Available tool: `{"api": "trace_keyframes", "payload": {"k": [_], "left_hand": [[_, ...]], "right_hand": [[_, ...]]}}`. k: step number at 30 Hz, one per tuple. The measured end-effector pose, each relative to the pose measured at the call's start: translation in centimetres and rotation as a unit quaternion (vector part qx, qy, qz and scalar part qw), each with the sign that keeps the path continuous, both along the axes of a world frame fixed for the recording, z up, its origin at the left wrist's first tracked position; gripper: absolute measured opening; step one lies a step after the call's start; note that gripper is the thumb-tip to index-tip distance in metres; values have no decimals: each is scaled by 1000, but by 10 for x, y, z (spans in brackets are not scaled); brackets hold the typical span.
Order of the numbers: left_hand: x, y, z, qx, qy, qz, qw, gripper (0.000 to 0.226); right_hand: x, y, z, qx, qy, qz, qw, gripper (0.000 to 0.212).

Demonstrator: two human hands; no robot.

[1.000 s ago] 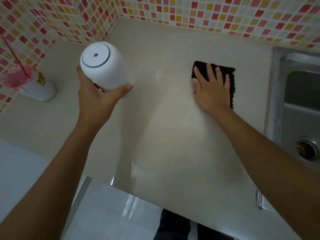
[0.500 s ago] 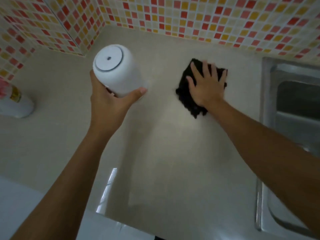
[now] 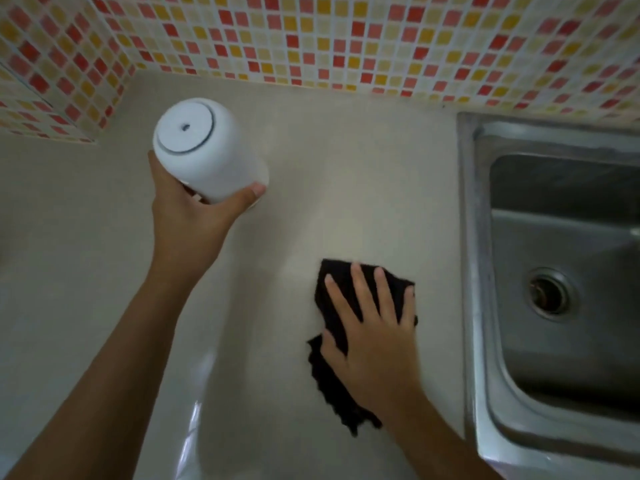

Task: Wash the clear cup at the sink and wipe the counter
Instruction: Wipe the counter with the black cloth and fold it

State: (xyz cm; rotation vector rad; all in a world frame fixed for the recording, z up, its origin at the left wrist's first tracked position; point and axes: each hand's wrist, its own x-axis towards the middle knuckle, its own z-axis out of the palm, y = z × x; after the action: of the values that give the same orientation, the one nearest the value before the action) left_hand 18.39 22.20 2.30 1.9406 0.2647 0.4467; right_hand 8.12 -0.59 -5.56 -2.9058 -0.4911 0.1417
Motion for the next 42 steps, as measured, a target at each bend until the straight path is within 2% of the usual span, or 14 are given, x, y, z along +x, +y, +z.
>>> {"api": "trace_keyframes", "payload": {"k": [2,4,7,10,14,18,22,25,29,33,37,42], "left_hand": [[6,-11,-2,0,1,-15,1000,97],[9,-20,-4,-2,1,-21,1000,97],[5,-29,-9,-11,4,-34,999,98],[-1,-36,-13,-7,7,-42,999,98],[-8,-46,-11,8,10,-52,999,99],[-13,-61,-8,0,12,-52,999,100],[-23,-86,-13,-21,31,-56,998,100],[-33,-106,-19,-31,56,-63,996,99],[-44,-118,-28,-32,64,-71,995,97],[-50,-111,-34,-10,64,-54,996,96],[-57,-106,-39,-2,68,-47,997,97],[-60,-106,-42,-8,72,-58,996,100]], "right_hand": [[26,-19,-5,3,-15,-20,1000,64],[85,-25,-8,-8,-36,-76,996,62],[193,-34,-7,-14,5,-177,984,68],[246,-35,-8,-28,38,-196,980,71],[209,-35,-10,-17,13,-152,988,64],[97,-39,-3,10,-26,-85,996,61],[-34,-60,3,-8,11,-3,1000,67],[-85,-89,7,-25,38,46,998,72],[-71,-100,9,-10,33,33,999,70],[14,-86,0,-8,-6,-82,997,66],[89,-60,-2,1,3,-162,987,64],[51,-59,1,9,-18,-133,991,65]]}}
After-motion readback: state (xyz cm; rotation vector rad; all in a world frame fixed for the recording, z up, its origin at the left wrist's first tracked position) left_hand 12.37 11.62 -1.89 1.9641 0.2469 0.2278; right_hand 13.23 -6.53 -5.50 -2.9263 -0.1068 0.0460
